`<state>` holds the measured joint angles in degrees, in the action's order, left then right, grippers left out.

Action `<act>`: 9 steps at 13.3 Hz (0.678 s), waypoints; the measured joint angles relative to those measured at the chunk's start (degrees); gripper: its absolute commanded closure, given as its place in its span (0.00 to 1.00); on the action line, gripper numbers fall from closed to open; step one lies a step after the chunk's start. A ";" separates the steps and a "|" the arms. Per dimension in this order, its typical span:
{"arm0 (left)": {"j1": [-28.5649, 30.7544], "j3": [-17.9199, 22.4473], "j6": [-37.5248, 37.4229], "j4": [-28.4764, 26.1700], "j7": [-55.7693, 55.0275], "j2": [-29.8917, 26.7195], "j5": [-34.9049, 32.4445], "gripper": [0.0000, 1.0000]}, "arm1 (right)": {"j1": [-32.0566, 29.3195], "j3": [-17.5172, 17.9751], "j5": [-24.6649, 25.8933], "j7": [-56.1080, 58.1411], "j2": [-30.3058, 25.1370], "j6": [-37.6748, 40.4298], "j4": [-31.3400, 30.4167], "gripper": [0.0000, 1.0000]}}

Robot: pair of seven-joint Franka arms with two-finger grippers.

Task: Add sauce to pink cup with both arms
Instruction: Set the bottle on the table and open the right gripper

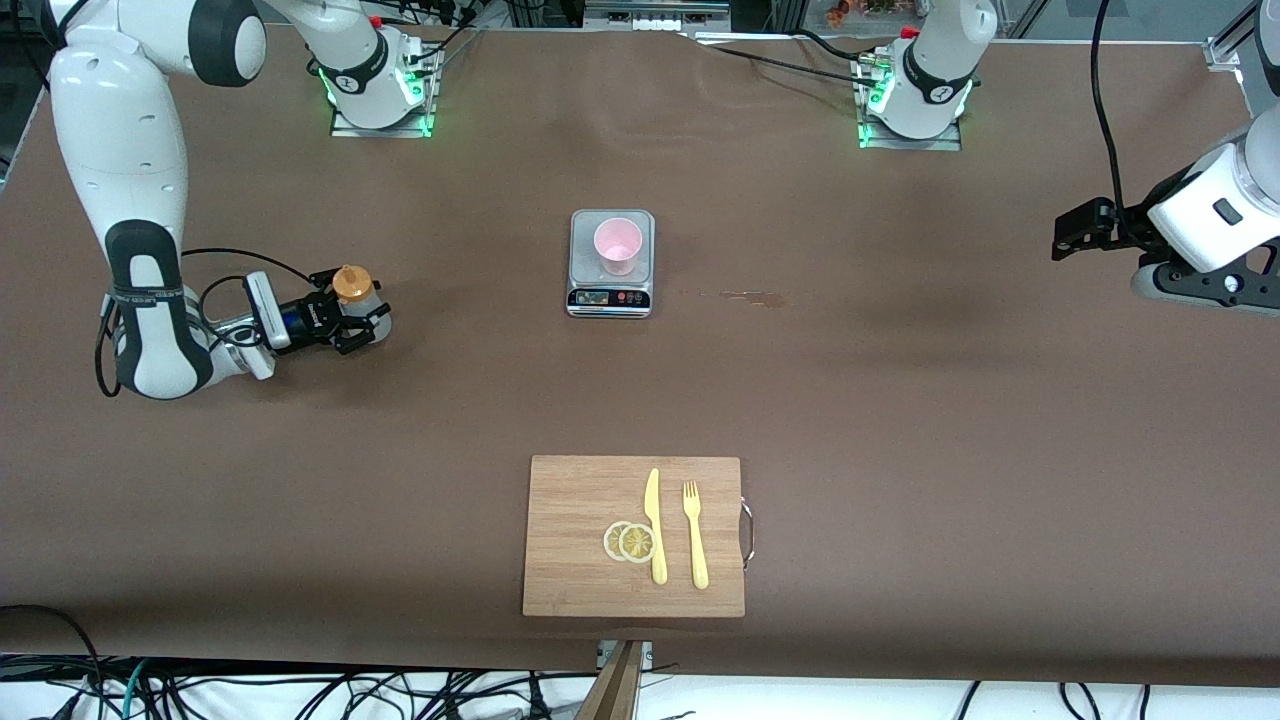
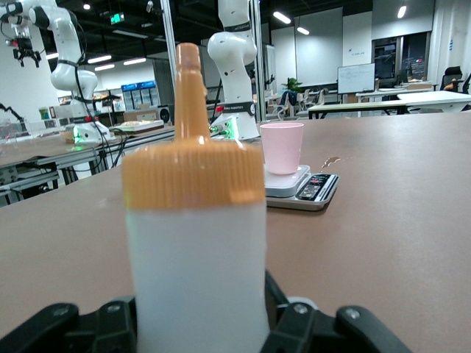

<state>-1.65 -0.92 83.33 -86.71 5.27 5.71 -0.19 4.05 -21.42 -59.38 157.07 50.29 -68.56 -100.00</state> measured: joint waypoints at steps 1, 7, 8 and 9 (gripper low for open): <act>0.00 -0.01 0.00 0.00 0.00 0.00 0.00 0.00 | 0.02 0.04 -0.12 0.00 0.52 0.11 0.00 0.00; 0.00 -0.01 0.00 0.00 0.00 0.00 0.00 0.00 | -0.81 -2.40 0.83 0.00 1.15 1.05 0.97 0.00; 0.00 -0.01 0.00 0.00 0.00 0.00 0.00 0.00 | -1.07 -2.95 1.43 0.00 1.15 1.59 1.90 0.00; 0.00 -0.01 0.00 0.00 0.00 0.00 0.00 0.00 | -1.20 -3.64 1.99 0.00 1.15 2.10 3.24 0.00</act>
<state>-1.65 -0.93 83.33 -86.71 5.27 5.71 -0.19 2.84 -25.06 -57.38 157.07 51.44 -66.46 -96.75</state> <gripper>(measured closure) 0.000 0.000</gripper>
